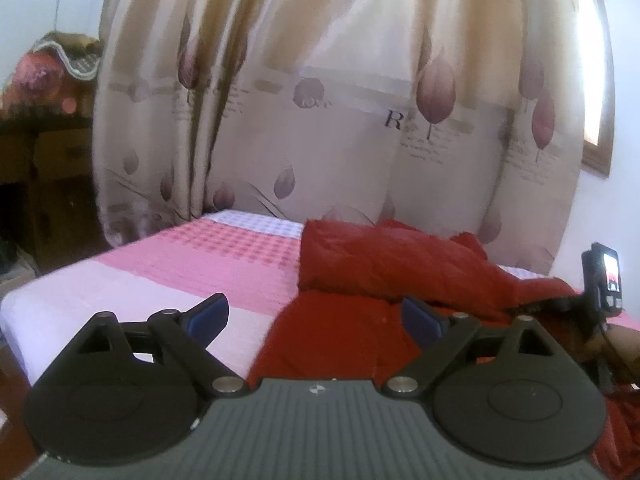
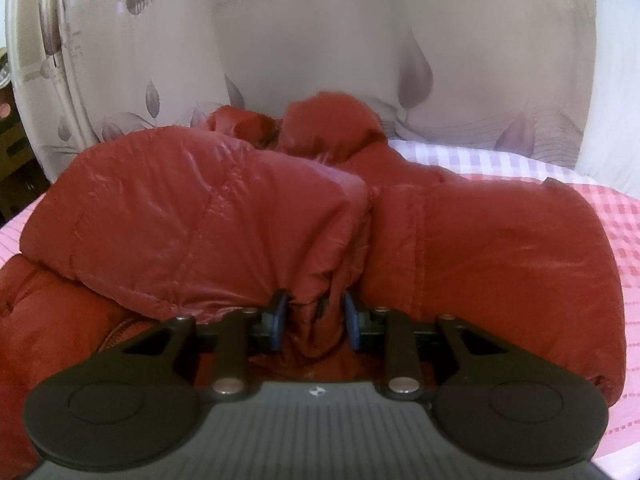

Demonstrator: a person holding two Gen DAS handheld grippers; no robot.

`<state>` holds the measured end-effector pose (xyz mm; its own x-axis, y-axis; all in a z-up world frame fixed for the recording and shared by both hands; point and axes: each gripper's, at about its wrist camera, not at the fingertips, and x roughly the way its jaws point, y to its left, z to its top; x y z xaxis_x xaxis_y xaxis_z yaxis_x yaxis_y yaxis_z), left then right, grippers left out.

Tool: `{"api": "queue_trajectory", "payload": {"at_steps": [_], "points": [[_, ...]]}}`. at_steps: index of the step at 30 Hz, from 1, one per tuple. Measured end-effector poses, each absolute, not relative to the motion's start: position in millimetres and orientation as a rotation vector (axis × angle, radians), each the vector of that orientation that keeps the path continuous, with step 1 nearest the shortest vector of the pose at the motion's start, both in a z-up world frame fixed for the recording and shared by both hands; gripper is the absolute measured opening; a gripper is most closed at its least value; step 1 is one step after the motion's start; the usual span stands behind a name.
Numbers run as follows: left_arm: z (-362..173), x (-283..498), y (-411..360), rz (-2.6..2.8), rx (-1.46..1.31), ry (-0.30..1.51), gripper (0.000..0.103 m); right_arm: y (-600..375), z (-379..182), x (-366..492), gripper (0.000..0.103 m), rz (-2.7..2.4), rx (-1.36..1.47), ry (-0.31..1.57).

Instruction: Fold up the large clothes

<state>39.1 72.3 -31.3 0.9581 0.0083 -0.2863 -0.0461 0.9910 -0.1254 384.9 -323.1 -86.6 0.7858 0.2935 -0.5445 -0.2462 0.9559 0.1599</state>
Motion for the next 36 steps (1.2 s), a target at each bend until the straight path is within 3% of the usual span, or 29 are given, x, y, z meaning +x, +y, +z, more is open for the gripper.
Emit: {"api": "queue_trajectory", "payload": {"at_steps": [13,20,23,25,26,36], "points": [[-26.9,33.0,65.8,0.011,-0.089,0.287,0.095,-334.5,-71.4,381.7,0.030,0.289,0.150,0.626],[-25.7,32.9,53.3,-0.039,-0.087,0.316,0.097,-387.5,-37.6,289.3,0.031,0.335,0.281,0.468],[-29.1,29.6,47.0,-0.073,-0.068,0.336,0.099,-411.4,-31.6,231.7,0.047,0.379,0.314,0.437],[-31.3,26.7,45.0,-0.098,-0.058,0.350,0.100,-426.5,-33.7,189.0,0.073,0.368,0.342,0.418],[-32.5,25.3,44.9,-0.110,-0.055,0.360,0.100,-433.1,-36.3,173.0,0.076,0.370,0.356,0.423],[-33.6,14.1,68.8,-0.152,-0.097,0.410,0.100,-460.3,-90.1,72.1,0.078,0.298,0.534,0.511]]}}
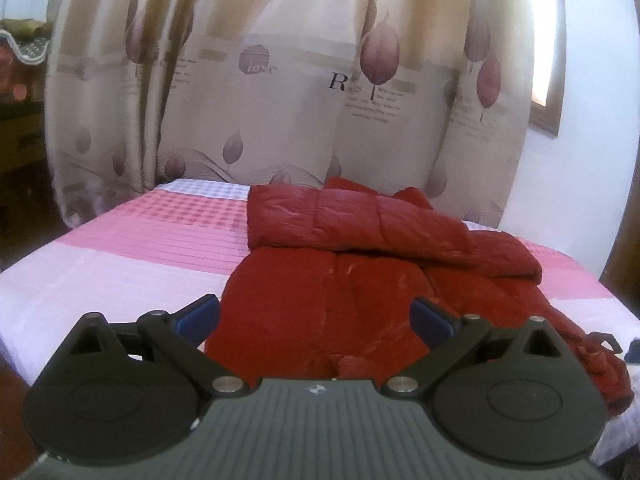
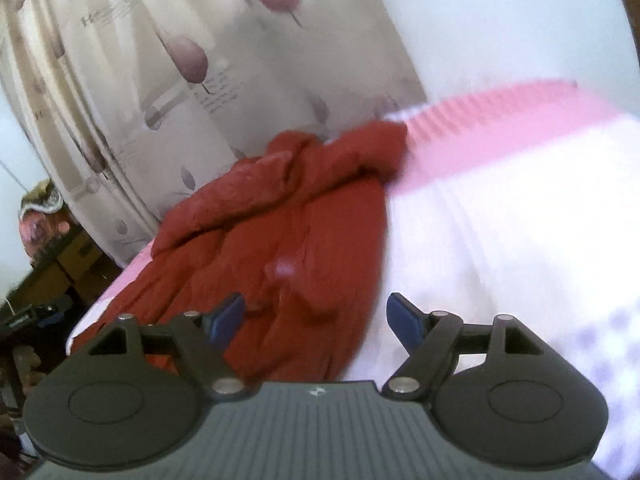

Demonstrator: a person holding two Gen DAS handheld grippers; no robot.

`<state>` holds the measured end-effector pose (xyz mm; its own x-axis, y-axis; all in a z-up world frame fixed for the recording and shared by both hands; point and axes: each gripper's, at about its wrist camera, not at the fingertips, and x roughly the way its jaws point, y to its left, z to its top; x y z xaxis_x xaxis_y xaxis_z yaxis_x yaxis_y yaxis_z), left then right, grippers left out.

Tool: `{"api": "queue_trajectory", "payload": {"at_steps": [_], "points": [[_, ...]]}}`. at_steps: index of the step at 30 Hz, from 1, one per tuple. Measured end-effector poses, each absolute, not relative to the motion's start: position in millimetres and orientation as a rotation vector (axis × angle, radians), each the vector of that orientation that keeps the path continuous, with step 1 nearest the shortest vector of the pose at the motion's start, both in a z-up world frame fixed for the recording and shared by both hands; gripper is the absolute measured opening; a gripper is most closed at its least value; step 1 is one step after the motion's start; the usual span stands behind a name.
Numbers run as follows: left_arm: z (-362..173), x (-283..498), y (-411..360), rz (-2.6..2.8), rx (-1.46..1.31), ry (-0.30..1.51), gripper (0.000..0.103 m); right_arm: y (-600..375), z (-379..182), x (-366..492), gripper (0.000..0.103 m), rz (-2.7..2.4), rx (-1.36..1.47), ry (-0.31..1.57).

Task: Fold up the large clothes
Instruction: 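Grasp the jacket hem with both grippers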

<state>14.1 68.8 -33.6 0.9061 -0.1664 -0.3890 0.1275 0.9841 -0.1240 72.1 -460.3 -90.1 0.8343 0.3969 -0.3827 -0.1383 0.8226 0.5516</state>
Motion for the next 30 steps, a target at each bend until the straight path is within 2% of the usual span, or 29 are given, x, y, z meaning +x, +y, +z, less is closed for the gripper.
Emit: {"api": "queue_trajectory", "payload": {"at_steps": [20,27,30], "points": [[-65.5,30.5,120.3,-0.102,-0.190,0.559,0.099,-423.8,-125.9,82.7,0.078,0.413,0.616,0.555],[-79.2,37.6,120.1,-0.149,-0.223,0.647,0.094,-420.2,-124.5,85.9,0.077,0.427,0.601,0.556],[-80.8,38.0,106.4,-0.154,-0.147,0.662,0.083,-417.2,-124.3,89.8,0.077,0.422,0.585,0.565]]}}
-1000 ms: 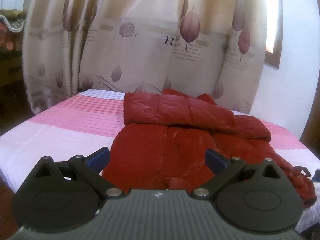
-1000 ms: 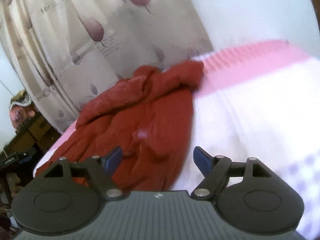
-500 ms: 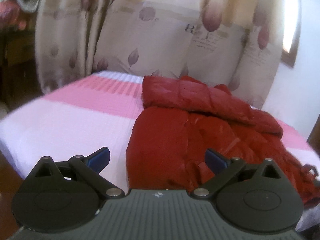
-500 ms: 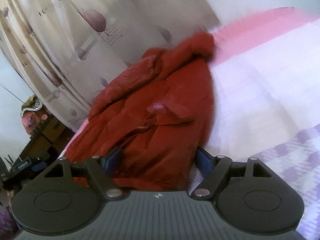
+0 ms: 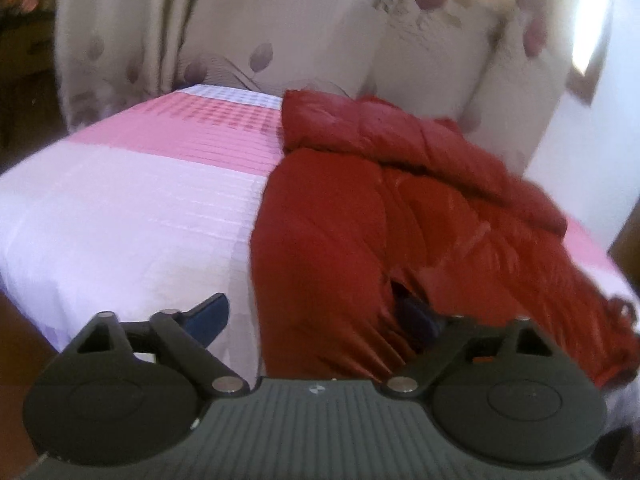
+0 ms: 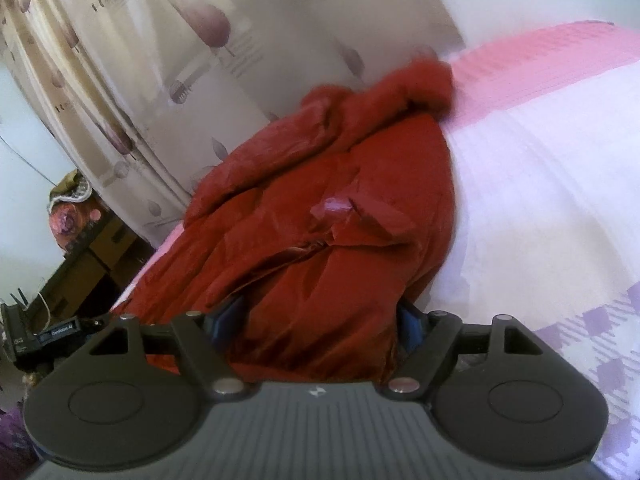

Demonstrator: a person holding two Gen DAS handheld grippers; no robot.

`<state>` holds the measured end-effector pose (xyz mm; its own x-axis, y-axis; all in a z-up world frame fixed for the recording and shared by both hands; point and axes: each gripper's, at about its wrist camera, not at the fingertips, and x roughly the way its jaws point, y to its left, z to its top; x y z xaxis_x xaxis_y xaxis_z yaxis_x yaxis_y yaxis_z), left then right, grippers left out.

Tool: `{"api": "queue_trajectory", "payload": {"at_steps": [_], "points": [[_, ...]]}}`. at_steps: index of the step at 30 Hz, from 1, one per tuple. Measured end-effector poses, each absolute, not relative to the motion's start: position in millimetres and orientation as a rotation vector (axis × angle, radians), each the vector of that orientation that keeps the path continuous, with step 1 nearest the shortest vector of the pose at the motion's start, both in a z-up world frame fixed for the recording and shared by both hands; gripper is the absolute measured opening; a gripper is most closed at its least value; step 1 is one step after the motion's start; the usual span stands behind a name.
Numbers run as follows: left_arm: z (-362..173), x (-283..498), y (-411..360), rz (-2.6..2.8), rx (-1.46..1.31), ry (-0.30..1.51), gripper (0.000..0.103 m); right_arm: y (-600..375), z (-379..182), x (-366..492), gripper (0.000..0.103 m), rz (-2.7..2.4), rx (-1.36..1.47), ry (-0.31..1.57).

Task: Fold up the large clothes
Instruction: 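Grasp the jacket hem with both grippers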

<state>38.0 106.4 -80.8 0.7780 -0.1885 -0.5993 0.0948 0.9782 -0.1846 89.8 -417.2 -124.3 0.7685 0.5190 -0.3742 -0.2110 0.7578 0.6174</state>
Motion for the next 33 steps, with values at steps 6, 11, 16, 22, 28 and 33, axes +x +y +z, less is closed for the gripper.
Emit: {"api": "queue_trajectory", "payload": {"at_steps": [6,11,16,22,28,33], "points": [[-81.2,37.9,79.0,-0.138,-0.009,0.669,0.068,-413.9,-128.6,88.2,0.077,0.415,0.571,0.540],[-80.9,38.9,68.3,-0.123,0.052,0.670,0.062,-417.9,-132.1,87.5,0.076,0.423,0.593,0.537],[-81.8,40.0,65.5,-0.113,0.063,0.680,0.062,-419.7,-131.8,88.6,0.076,0.426,0.605,0.545],[-81.9,40.1,62.0,-0.105,0.083,0.674,0.051,-414.8,-128.5,89.9,0.034,0.412,0.551,0.566],[-78.5,37.6,54.1,-0.102,0.126,0.666,0.034,-412.6,-122.5,89.0,0.020,0.434,0.566,0.550],[-79.1,40.0,58.1,-0.114,0.106,0.677,0.040,-415.9,-124.7,89.1,0.022,0.437,0.578,0.572]]}}
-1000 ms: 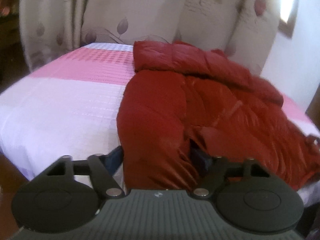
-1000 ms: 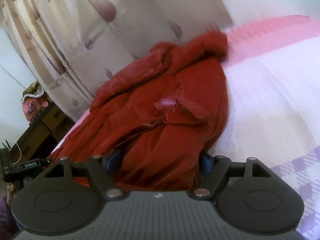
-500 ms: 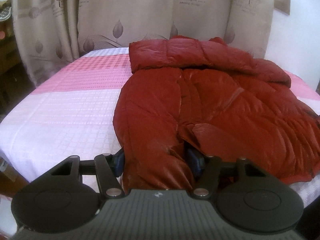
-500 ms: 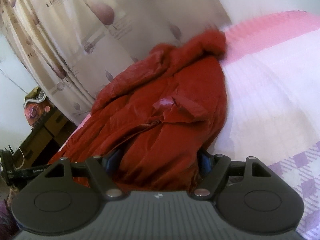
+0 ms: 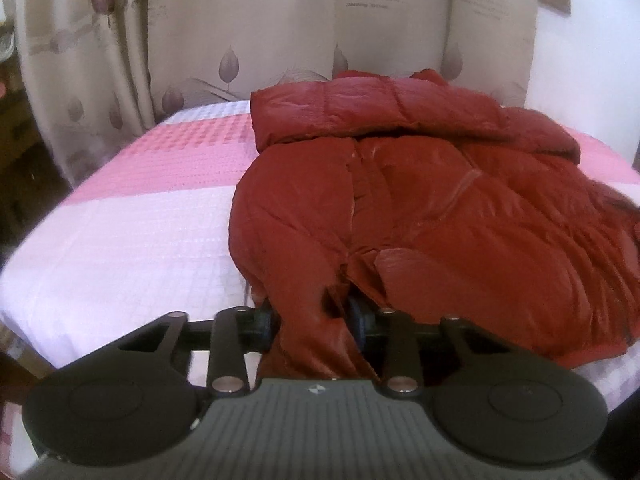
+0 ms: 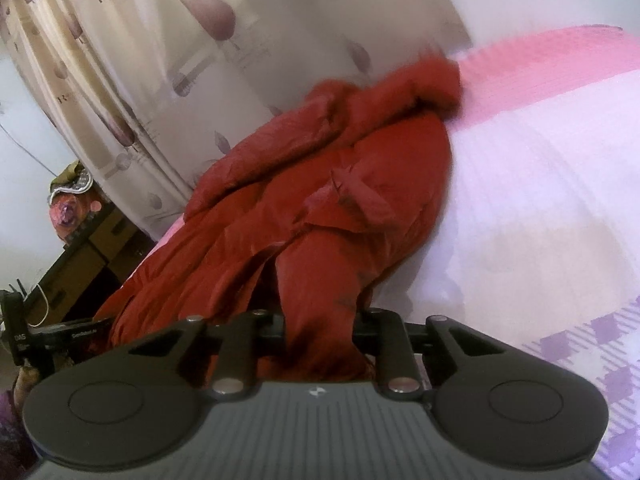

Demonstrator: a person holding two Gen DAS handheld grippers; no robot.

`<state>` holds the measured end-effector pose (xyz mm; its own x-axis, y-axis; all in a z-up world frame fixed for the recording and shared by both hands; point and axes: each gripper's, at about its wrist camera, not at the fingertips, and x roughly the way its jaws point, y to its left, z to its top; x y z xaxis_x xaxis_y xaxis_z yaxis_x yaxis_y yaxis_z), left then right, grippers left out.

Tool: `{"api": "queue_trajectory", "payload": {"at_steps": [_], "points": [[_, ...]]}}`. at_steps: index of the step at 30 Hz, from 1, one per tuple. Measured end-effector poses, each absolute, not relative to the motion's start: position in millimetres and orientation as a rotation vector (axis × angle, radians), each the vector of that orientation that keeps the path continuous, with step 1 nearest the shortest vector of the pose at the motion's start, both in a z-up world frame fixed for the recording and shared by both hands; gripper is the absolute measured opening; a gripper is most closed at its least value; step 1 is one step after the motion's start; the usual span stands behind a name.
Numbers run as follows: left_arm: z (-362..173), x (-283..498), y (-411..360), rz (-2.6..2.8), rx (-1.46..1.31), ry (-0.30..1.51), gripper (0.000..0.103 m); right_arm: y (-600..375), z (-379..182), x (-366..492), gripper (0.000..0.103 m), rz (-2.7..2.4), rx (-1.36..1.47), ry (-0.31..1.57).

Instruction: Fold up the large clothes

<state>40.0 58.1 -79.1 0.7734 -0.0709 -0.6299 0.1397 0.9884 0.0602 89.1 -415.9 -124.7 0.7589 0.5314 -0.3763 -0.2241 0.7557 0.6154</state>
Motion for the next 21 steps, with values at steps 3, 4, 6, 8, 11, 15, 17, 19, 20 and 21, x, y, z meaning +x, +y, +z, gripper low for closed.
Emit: {"api": "queue_trajectory", "payload": {"at_steps": [3,4,6,8,11,15,17,19,20,21], "points": [[-81.3,41.8,63.5,-0.107,0.079,0.681,0.050,-419.3,-128.0,90.3,0.030,0.439,0.608,0.581],[-82.0,42.4,65.2,-0.109,0.069,0.682,0.053,-419.9,-129.3,89.7,0.037,0.430,0.610,0.586],[-83.3,44.5,68.6,-0.108,0.043,0.689,0.059,-421.9,-132.4,89.0,0.039,0.430,0.631,0.589],[-85.6,47.3,72.5,-0.118,0.000,0.707,0.063,-421.9,-133.4,89.0,0.039,0.429,0.633,0.586],[-86.8,48.8,72.3,-0.136,-0.003,0.709,0.045,-420.8,-134.4,91.8,0.039,0.433,0.643,0.585],[-80.5,45.2,65.6,-0.155,0.042,0.680,0.020,-417.2,-131.2,90.4,0.022,0.443,0.614,0.574],[-75.5,42.2,68.8,-0.169,0.015,0.662,0.014,-419.2,-128.6,88.8,0.019,0.462,0.633,0.564],[-69.3,37.9,70.9,-0.188,0.016,0.650,0.014,-423.8,-125.4,85.1,0.016,0.477,0.667,0.550],[-67.5,35.4,72.8,-0.201,0.010,0.649,0.014,-425.6,-123.5,83.4,0.016,0.486,0.671,0.546],[-66.2,32.8,75.0,-0.214,0.003,0.653,0.014,-427.0,-122.2,81.0,0.016,0.490,0.675,0.540]]}}
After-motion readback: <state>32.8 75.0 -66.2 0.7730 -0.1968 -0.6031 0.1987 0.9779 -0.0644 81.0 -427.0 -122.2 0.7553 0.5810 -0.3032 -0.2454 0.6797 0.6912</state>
